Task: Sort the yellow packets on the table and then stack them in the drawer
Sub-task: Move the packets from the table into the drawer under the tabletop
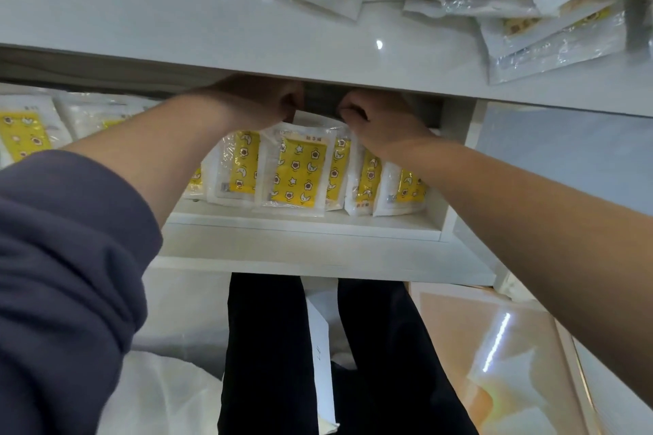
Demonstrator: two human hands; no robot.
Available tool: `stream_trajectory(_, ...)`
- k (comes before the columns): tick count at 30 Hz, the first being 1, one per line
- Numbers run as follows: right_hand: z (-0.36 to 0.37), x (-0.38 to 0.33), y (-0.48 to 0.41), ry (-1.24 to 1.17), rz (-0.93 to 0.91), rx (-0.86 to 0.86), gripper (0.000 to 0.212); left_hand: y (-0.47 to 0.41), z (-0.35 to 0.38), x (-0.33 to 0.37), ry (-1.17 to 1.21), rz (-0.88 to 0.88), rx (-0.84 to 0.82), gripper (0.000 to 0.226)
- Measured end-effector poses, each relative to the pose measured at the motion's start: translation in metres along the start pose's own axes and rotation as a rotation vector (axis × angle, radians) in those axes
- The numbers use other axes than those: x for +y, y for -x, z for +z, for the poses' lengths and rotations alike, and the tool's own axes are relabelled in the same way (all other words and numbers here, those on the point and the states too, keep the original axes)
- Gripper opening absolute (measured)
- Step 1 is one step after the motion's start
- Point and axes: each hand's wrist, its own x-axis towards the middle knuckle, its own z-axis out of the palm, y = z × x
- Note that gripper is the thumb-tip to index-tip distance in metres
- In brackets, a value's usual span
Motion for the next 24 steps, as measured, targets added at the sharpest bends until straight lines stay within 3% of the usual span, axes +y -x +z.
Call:
stream_trajectory(10, -0.002, -0.012, 0.019, 0.024, 0.079, 0.038, 0.031, 0.029, -0.019, 0.021, -0.037, 0.064, 0.010, 0.042)
stream_trajectory(16, -0.025, -0.034, 0.080, -0.022, 0.061, 0.174, 0.030, 0.100, -0.038, 0.045, 0.139, 0.220, 0.103, 0.022)
stream_trajectory(19, -0.044, -0.053, 0.108, -0.129, 0.121, 0.216, 0.027, 0.123, -0.066, 0.068, 0.253, 0.224, 0.222, 0.014)
stream_trajectory(24, -0.096, -0.078, 0.129, -0.344, 0.223, 0.477, 0.018, 0.116, -0.124, 0.112, 0.482, 0.079, 0.501, 0.012)
